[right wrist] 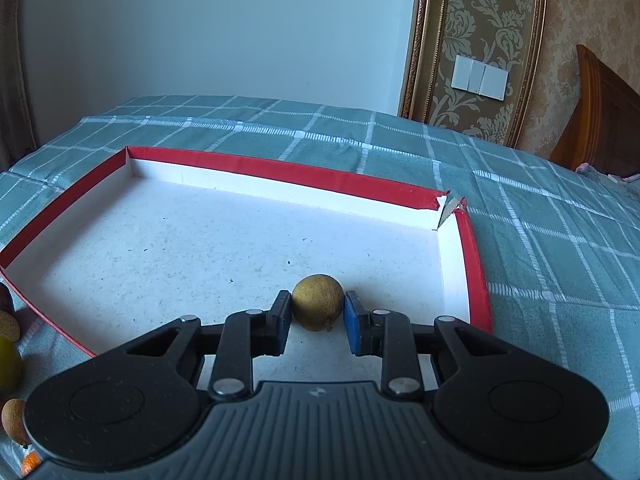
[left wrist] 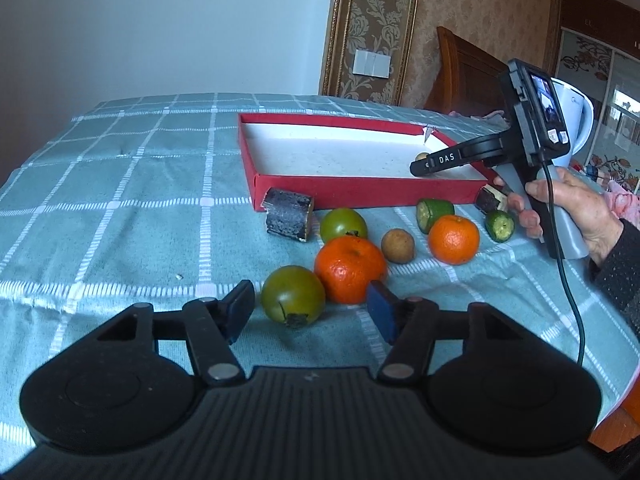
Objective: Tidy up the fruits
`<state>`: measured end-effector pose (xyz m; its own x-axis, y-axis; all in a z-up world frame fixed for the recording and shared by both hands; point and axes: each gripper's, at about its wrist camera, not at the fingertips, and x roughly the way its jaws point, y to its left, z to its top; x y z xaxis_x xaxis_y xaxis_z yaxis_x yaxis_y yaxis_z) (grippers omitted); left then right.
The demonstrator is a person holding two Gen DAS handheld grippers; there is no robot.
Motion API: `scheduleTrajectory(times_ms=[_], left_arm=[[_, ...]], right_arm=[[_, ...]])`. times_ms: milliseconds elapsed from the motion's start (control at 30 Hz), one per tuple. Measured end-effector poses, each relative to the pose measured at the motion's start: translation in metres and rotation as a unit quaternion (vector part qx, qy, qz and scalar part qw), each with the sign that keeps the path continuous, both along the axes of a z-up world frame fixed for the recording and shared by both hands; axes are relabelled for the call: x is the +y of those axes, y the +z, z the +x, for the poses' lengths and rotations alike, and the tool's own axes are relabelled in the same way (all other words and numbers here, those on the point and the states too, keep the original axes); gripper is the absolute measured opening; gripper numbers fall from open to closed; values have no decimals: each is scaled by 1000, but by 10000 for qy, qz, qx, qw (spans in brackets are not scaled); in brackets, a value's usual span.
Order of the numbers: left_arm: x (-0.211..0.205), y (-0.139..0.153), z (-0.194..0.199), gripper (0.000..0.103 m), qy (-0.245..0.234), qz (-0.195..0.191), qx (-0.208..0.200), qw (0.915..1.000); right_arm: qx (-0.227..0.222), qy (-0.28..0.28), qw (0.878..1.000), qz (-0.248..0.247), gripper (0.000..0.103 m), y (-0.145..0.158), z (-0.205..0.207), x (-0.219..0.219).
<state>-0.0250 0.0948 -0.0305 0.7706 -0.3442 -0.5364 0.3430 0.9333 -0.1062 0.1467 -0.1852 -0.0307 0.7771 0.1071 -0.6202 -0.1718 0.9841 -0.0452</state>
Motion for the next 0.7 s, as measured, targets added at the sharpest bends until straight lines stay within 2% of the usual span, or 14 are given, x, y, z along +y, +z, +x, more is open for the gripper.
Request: scheduleTrajectory(times_ms=[67,100,200,267,300,333,433,533,700], left_arm=[[3,0,2,58,-99,-6,-9,10000],[5,0,4,53,-163,-92,57,9998],[14,-1,7,46,-253,-318,158,9990],[19,-2,8,45,-273,-428,228,9984],[21,-3,8,44,-289,-457,235,9983],[23,-3,8,44,-301,-489,235,9981],[26,-3,6,43,-291,-473,237,9982],[22,-3,2,43,-252,-10,90,9996],[18,-2,4,43,-116,17,62,9999]], right_arm=[[-7,-5,10000,5,27,0,0,0],[-8,-11,10000,5,27,0,0,0],[-11,-10,10000,8,29,0,0,-1],[-11,-46,10000,71,42,0,0,-3],[19,-59,9999,102,62,0,0,-5],[20,-58,9999,146,75,0,0,-6],[-96,-52,9998,187,75,3,-7,-7],[-297,-101,9993,222,75,9,-15,-9],[-493,-202,9975,468,75,16,-29,-21]])
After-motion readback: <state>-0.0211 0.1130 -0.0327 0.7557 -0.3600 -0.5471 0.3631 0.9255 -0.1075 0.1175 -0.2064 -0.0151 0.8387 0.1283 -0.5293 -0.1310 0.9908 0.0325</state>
